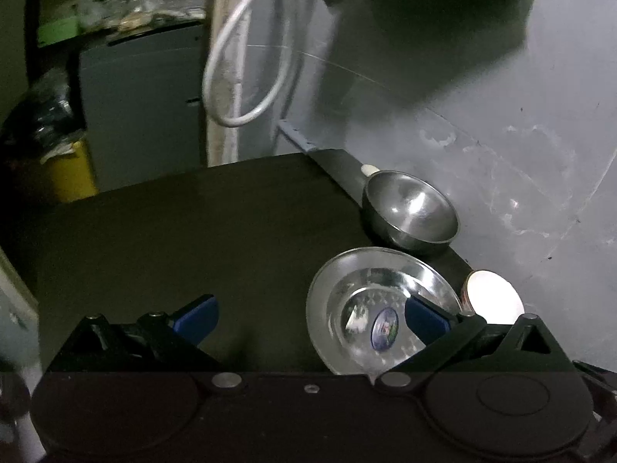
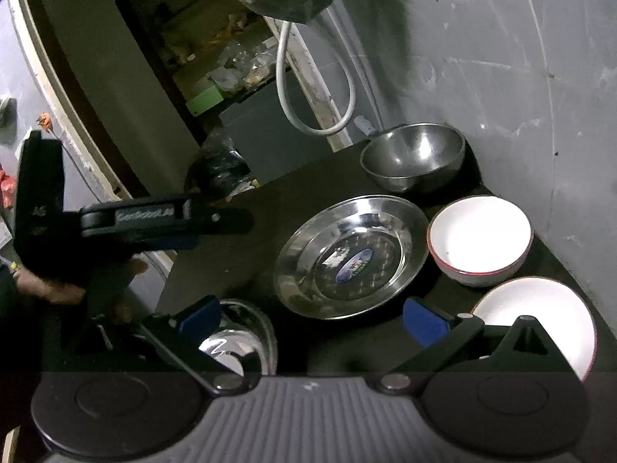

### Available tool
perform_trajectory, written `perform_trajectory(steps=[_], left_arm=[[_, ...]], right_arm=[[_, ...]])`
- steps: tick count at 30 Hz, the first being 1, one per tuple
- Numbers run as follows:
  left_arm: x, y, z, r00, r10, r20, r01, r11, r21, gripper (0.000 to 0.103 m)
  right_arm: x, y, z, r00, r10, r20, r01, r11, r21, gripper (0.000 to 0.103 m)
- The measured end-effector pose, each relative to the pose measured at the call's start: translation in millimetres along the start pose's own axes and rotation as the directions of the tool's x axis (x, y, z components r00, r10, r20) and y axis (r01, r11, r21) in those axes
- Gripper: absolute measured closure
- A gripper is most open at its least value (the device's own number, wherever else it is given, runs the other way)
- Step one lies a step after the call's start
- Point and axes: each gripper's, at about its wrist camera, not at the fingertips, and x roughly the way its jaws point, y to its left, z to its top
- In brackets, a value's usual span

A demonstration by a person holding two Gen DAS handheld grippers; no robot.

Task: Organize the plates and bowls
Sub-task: 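Grasp the rim of the flat labelled steel plate with the left tool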

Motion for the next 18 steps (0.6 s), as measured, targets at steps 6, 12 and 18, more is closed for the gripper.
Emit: perform_trajectory(steps=[6,12,18], left_arm=[[35,1,11,0.997,-0.037,-0.061,0.039,0.999,0.033,0.001],[58,1,14,0.993,-0.055,-0.1,0.061,0.996,0.057,0.001],[75,-3,14,0.987,0.024,-0.157,-0.011,0.997,0.081,0.001]], right_arm=[[20,-7,4,1.0,0.009,-0.026,-0.009,1.0,0.011,0.0],[38,-15,3,0.998,-0.032,-0.058,0.033,0.999,0.024,0.0],[45,-16,5,0.996,-0.066,-0.065,0.065,0.998,-0.005,0.001]])
